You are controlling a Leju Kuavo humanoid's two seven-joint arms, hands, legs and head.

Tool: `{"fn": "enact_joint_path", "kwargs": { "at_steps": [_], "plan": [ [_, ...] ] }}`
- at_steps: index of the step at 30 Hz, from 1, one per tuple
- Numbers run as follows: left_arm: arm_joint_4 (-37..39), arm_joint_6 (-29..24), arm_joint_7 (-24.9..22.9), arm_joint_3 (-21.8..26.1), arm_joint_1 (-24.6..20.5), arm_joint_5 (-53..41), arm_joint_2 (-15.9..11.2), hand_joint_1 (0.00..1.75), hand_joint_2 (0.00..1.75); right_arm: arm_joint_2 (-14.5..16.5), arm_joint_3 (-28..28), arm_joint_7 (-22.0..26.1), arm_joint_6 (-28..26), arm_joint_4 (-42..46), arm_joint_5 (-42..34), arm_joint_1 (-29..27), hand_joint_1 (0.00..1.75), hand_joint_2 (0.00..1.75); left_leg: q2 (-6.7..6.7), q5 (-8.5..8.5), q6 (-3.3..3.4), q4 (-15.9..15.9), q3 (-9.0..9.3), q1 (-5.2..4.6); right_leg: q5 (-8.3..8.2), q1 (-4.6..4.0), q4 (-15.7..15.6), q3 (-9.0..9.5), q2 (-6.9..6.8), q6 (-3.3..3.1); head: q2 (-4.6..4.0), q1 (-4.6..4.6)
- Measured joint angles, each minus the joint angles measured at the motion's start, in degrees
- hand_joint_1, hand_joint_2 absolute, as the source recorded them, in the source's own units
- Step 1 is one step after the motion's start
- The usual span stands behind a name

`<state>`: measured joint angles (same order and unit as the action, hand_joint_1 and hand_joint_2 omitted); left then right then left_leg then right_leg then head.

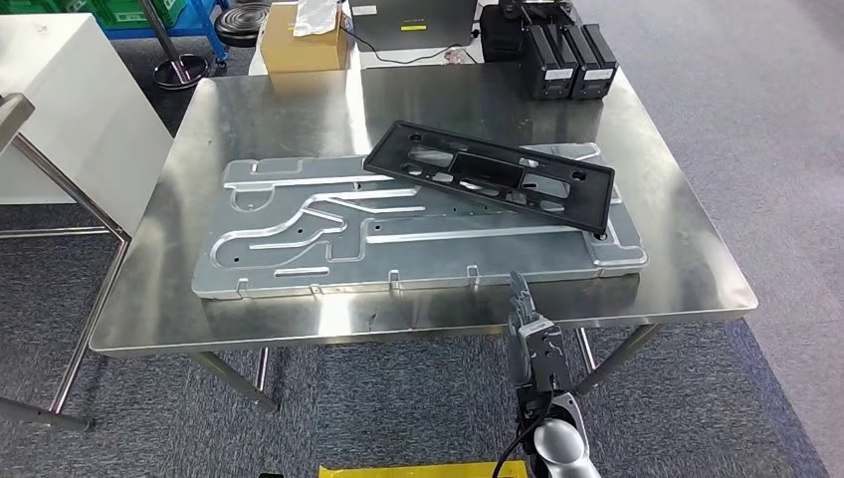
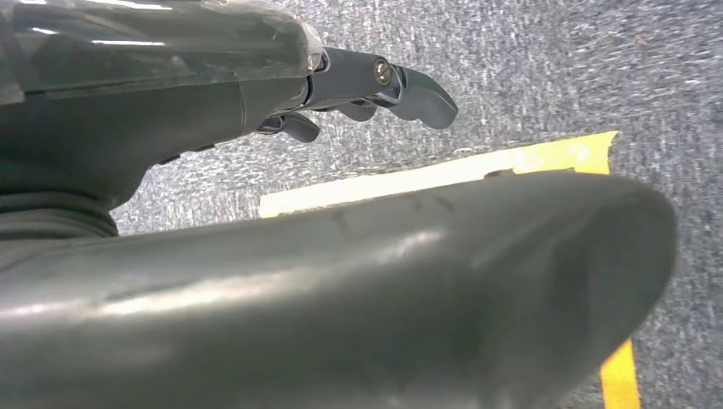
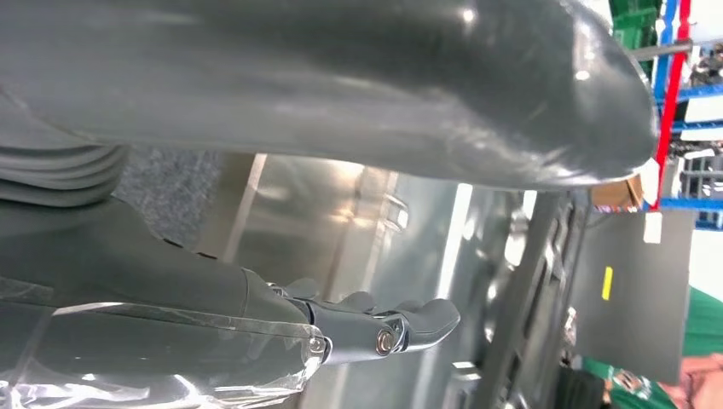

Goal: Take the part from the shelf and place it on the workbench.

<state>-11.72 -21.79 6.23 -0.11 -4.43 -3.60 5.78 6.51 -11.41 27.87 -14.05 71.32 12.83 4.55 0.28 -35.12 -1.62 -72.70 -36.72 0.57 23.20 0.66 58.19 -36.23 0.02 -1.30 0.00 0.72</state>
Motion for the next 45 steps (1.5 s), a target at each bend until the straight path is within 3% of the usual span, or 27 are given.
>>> {"fn": "enact_joint_path", "kwargs": {
  "at_steps": [4, 5, 8, 10, 12, 13, 14, 15, 16, 17, 19, 21, 23, 24, 26, 28, 29, 30, 32, 33, 35, 36, 38, 40, 43, 44, 45],
  "plan": [
    [0.0, 0.0, -0.1, 0.0, -0.4, -0.1, -0.1, 0.0, 0.0, 0.0, 0.0, 0.0, 0.0, 0.3, 0.0, -0.2, 0.0, 0.0, -0.22, 4.5, 0.59, 13.9, 8.62, -0.05, -1.22, -0.04, 0.7, -1.48, 0.19, 1.05, 0.0, -0.04],
    [0.0, 0.0, -0.1, 0.0, -0.5, -0.2, -0.1, 0.0, 0.0, 0.0, 0.0, 0.0, 0.0, 0.4, 0.0, -0.2, 0.0, 0.0, -0.31, 4.78, 0.93, 15.3, 9.23, -0.2, -1.55, -0.05, 0.7, -1.59, 0.17, 1.42, 0.0, -0.08],
    [0.0, 0.0, -0.1, -0.1, -0.5, -0.3, -0.1, 0.0, 0.0, 0.1, 0.0, -0.2, 0.0, 0.7, 0.0, -0.4, 0.0, 0.0, -0.2, 6.07, 2.13, 15.6, 8.54, -0.39, -2.42, 0.14, 0.4, -1.84, 0.2, 2.55, 0.0, -0.15],
    [0.0, 0.0, -0.1, -0.2, -0.6, -0.3, -0.1, 0.0, 0.0, 0.1, 0.0, -0.2, 0.0, 0.8, 0.0, -0.6, 0.0, 0.0, 0.11, 7.39, 3.0, 15.8, 7.61, -0.24, 0.49, 0.28, 2.8, -3.04, 0.21, 3.14, 0.01, -0.2],
    [0.0, 0.0, 0.0, -0.2, -0.6, -0.4, -0.1, 0.0, 0.0, 0.1, 0.0, -0.2, 0.1, 0.8, 0.0, -0.7, 0.0, 0.0, 0.33, 8.54, 3.47, 15.8, 6.21, -0.26, 6.34, 0.38, 9.6, -5.29, 0.15, 3.59, 0.01, -0.22],
    [0.0, 0.0, 0.0, -0.2, -0.6, -0.4, -0.1, 0.0, 0.0, 0.1, 0.0, -0.3, 0.1, 0.9, 0.1, -0.8, 0.0, 0.0, 0.37, 9.06, 3.51, 15.7, 5.44, -0.32, 8.5, 0.41, 13.3, -6.17, 0.14, 3.77, 0.01, -0.21],
    [0.0, 0.0, 0.0, -0.2, -0.5, -0.4, -0.1, 0.0, 0.0, 0.1, 0.0, -0.3, 0.1, 0.9, 0.1, -0.9, 0.0, 0.0, 0.41, 9.55, 3.48, 15.6, 4.71, -0.38, 9.39, 0.42, 15.9, -6.4, 0.14, 3.88, 0.0, -0.21],
    [0.0, 0.0, 0.0, -0.2, -0.5, -0.4, -0.1, 0.0, 0.0, 0.1, 0.0, -0.3, 0.2, 0.9, 0.1, -1.0, 0.0, 0.0, 0.42, 9.98, 3.42, 15.5, 3.98, -0.42, 9.05, 0.42, 16.5, -5.59, 0.13, 3.88, 0.0, -0.21],
    [0.0, 0.0, 0.0, -0.2, -0.5, -0.4, -0.1, 0.0, 0.0, 0.1, 0.0, -0.3, 0.3, 0.9, 0.1, -1.1, 0.0, 0.0, 0.43, 10.37, 3.32, 15.4, 3.32, -0.43, 7.89, 0.42, 14.9, -3.62, 0.12, 3.78, 0.01, -0.21],
    [0.0, 0.0, 0.0, -0.2, -0.5, -0.4, -0.1, 0.0, 0.0, 0.1, 0.0, -0.4, 0.4, 1.0, 0.2, -1.1, 0.0, 0.0, 0.43, 10.71, 3.17, 15.2, 2.76, -0.44, 6.59, 0.4, 11.4, -0.64, 0.1, 3.58, 0.01, -0.21],
    [0.0, 0.0, 0.0, -0.2, -0.6, -0.4, -0.1, 0.0, 0.0, 0.1, 0.0, -0.5, 0.7, 1.2, 0.3, -0.9, 0.0, 0.0, 0.41, 11.28, 2.7, 14.8, 1.96, -0.54, 5.8, 0.09, 3.3, 5.17, 0.02, 2.92, 0.01, -0.16],
    [0.0, -0.1, 0.0, -0.2, -0.6, -0.4, -0.1, 0.0, 0.0, 0.1, 0.0, -0.7, 1.0, 1.4, 0.5, -0.7, 0.0, 0.0, 0.42, 11.87, 2.06, 14.7, 1.71, -0.56, 6.19, -0.32, -0.2, 7.21, 0.02, 2.23, 0.01, -0.25],
    [0.0, -0.2, -0.1, -0.2, -0.7, -0.4, -0.1, 0.0, 0.0, 0.1, 0.1, -0.8, 1.3, 1.3, 0.6, -0.5, 0.0, 0.0, 0.38, 12.42, 1.34, 14.9, 1.56, -0.52, 5.39, -0.27, -0.6, 6.77, 0.0, 1.43, 0.01, -0.4],
    [0.0, -0.2, -0.1, -0.2, -0.7, -0.4, -0.1, 0.0, 0.0, 0.2, 0.1, -0.8, 1.5, 1.3, 0.6, -0.4, 0.0, 0.0, 0.32, 11.82, 1.01, 14.4, 1.16, -0.48, 4.85, -0.14, -0.8, 6.38, -0.05, 0.95, 0.01, -0.39],
    [0.0, -0.2, -0.2, -0.1, -0.7, -0.3, -0.1, 0.0, 0.0, 0.2, 0.1, -0.9, 1.7, 1.1, 0.7, 0.0, 0.0, 0.0, 0.21, 7.82, 0.51, 10.7, -0.47, -0.34, 3.59, 0.09, -1.0, 5.24, -0.14, 0.09, 0.0, -0.32],
    [0.0, -0.2, -0.1, -0.1, -0.6, -0.4, -0.2, 0.0, 0.0, 0.3, 0.1, -0.9, 1.9, 0.8, 0.7, 0.3, 0.0, 0.0, 0.18, 2.54, 0.1, 3.1, -2.68, -0.19, 2.42, 0.01, -1.0, 3.66, -0.15, -0.21, 0.0, -0.27],
    [0.0, -0.3, -0.1, -0.1, -0.6, -0.4, -0.2, 0.0, 0.0, 0.3, 0.1, -0.9, 1.9, 0.7, 0.6, 0.4, 0.0, 0.0, 0.18, 1.36, -0.06, 0.0, -3.19, -0.14, 1.82, -0.02, -0.9, 2.84, -0.15, -0.18, 0.0, -0.27],
    [0.0, -0.3, 0.0, -0.1, -0.7, -0.4, -0.2, 0.0, 0.0, 0.3, 0.1, -0.9, 1.9, 0.5, 0.6, 0.4, 0.0, 0.0, 0.18, 1.48, -0.16, -1.5, -2.9, -0.09, 1.26, -0.03, -0.8, 2.03, -0.14, -0.1, 0.0, -0.27],
    [0.0, -0.3, 0.0, -0.1, -0.7, -0.6, -0.3, 0.0, 0.0, 0.3, 0.1, -0.9, 1.8, 0.2, 0.5, 0.4, 0.0, 0.0, 0.17, 4.36, -0.14, 1.8, 0.74, 0.02, 0.26, -0.01, -0.5, 0.57, -0.11, 0.17, 0.0, -0.26],
    [0.0, -0.3, 0.0, -0.1, -0.8, -0.7, -0.3, 0.0, 0.0, 0.3, 0.1, -0.8, 1.7, 0.0, 0.4, 0.4, 0.0, 0.0, 0.11, 5.4, 0.02, 5.9, 3.83, 0.05, -0.17, -0.01, -0.4, -0.03, -0.08, 0.38, 0.01, -0.26],
    [0.0, -0.2, 0.0, -0.1, -1.1, -0.8, -0.4, 0.0, 0.0, 0.3, 0.2, -0.8, 1.7, -0.1, 0.2, 0.5, 0.0, 0.0, -0.04, 5.53, 0.55, 13.7, 9.02, -0.15, -0.98, -0.11, 0.0, -0.81, -0.08, 0.99, 0.02, -0.32],
    [0.0, -0.2, 0.0, -0.1, -1.2, -0.9, -0.4, 0.0, 0.0, 0.3, 0.2, -0.8, 1.7, -0.1, 0.1, 0.5, 0.0, 0.0, -0.12, 5.13, 0.85, 15.8, 10.21, -0.29, -1.39, -0.13, 0.1, -0.94, -0.1, 1.34, 0.02, -0.27],
    [0.0, -0.2, -0.1, -0.1, -1.2, -1.0, -0.4, 0.0, 0.0, 0.3, 0.2, -0.7, 1.8, -0.3, -0.1, 0.6, 0.0, 0.0, -0.06, 5.59, 1.58, 16.5, 10.02, -0.35, -2.22, -0.11, 0.0, -1.03, -0.04, 2.07, 0.01, -0.16],
    [0.0, -0.2, -0.1, -0.1, -1.2, -1.0, -0.4, 0.0, 0.0, 0.2, 0.3, -0.8, 1.9, -0.6, -0.3, 0.7, 0.0, 0.0, 0.23, 6.88, 2.5, 16.8, 9.19, -0.16, -0.4, -0.03, 1.4, -1.96, 0.17, 2.71, 0.0, -0.19],
    [0.0, -0.3, -0.2, -0.1, -1.3, -1.1, -0.4, 0.0, 0.0, 0.2, 0.5, -0.8, 2.1, -1.1, -0.3, 0.9, 0.0, 0.0, 0.5, 9.02, 3.32, 16.8, 6.81, -0.19, 7.64, 0.12, 10.7, -4.88, 0.26, 3.39, 0.0, -0.43],
    [0.0, -0.3, -0.3, -0.1, -1.2, -1.1, -0.4, 0.0, 0.0, 0.2, 0.6, -0.8, 2.1, -1.3, -0.4, 0.9, 0.0, 0.0, 0.56, 9.6, 3.32, 16.7, 5.94, -0.23, 9.04, 0.16, 13.9, -5.43, 0.26, 3.55, 0.0, -0.42],
    [0.0, -0.3, -0.3, -0.1, -1.2, -1.2, -0.4, 0.0, 0.0, 0.2, 0.7, -0.8, 2.1, -1.6, -0.4, 0.9, 0.0, 0.0, 0.69, 10.12, 3.29, 16.5, 5.06, -0.26, 9.14, 0.19, 15.8, -5.29, 0.24, 3.68, 0.0, -0.42]
  ]
}}
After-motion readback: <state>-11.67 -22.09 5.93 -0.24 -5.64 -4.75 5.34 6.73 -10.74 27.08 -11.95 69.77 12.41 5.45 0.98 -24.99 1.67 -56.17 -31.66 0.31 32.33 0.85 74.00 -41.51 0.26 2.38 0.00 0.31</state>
